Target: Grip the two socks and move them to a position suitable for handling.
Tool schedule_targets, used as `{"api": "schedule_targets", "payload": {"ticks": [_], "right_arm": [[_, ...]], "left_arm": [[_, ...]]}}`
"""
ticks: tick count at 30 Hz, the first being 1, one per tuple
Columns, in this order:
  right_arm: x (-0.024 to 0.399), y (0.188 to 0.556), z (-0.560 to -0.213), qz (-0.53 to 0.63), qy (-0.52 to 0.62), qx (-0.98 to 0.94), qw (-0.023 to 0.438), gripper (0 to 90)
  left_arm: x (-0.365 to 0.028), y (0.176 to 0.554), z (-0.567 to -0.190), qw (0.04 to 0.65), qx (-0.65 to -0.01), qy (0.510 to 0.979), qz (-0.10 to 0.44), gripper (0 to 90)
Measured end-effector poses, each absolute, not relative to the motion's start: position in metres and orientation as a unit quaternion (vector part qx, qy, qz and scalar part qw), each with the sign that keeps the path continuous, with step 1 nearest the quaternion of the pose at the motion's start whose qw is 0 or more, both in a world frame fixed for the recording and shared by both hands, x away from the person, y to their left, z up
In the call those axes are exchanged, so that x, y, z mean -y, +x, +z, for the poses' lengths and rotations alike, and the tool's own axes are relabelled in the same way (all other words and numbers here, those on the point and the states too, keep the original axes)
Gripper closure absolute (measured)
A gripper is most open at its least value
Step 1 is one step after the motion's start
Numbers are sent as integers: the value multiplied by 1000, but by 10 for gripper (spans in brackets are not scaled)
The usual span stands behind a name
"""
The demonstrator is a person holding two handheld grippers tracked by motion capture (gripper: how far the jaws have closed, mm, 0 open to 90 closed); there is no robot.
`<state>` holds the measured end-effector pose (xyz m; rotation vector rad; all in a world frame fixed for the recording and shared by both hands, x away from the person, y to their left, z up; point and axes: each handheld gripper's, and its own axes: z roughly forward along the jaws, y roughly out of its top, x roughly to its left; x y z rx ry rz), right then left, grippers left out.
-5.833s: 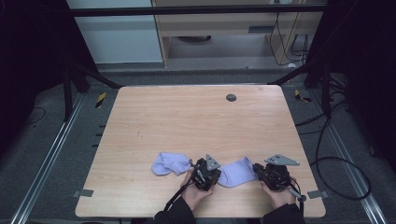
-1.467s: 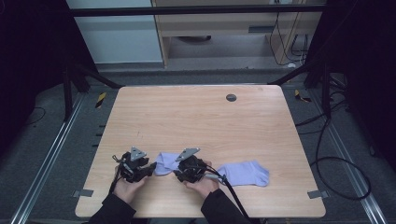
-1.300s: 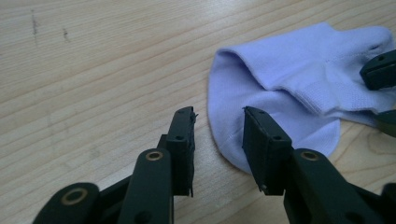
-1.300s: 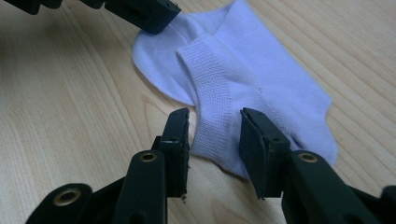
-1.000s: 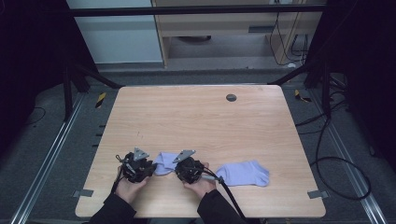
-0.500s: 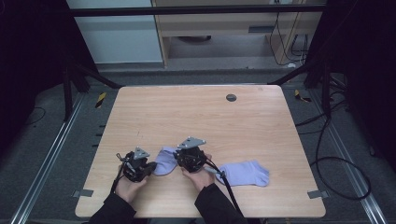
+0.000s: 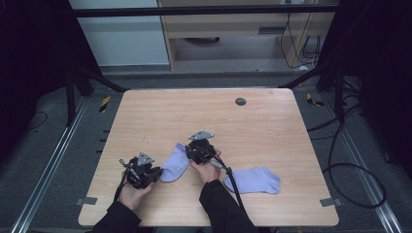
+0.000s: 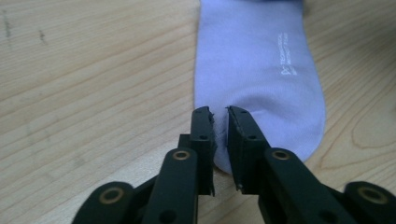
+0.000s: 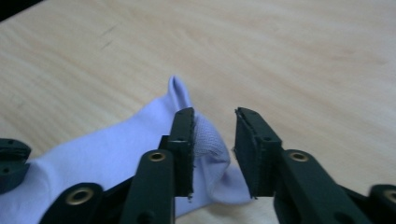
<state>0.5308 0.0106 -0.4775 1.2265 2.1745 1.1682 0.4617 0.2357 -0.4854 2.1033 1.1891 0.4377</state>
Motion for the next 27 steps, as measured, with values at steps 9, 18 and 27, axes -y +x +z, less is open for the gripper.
{"api": "schedule_targets", "payload": {"ticks": [9,18,27], "right_arm": [[6,539,-467,410,431,-783,183,607],[1,554,-498,359,437,-807,174,651],[-1,550,-498,358,446,-803,167,872]], "left_arm": [[-243,455,-481,341,-482,789,170,637],[-235,455,-487,323,-482,799,158,675],[-235,460,-489,318,-488,801,140,864]]}}
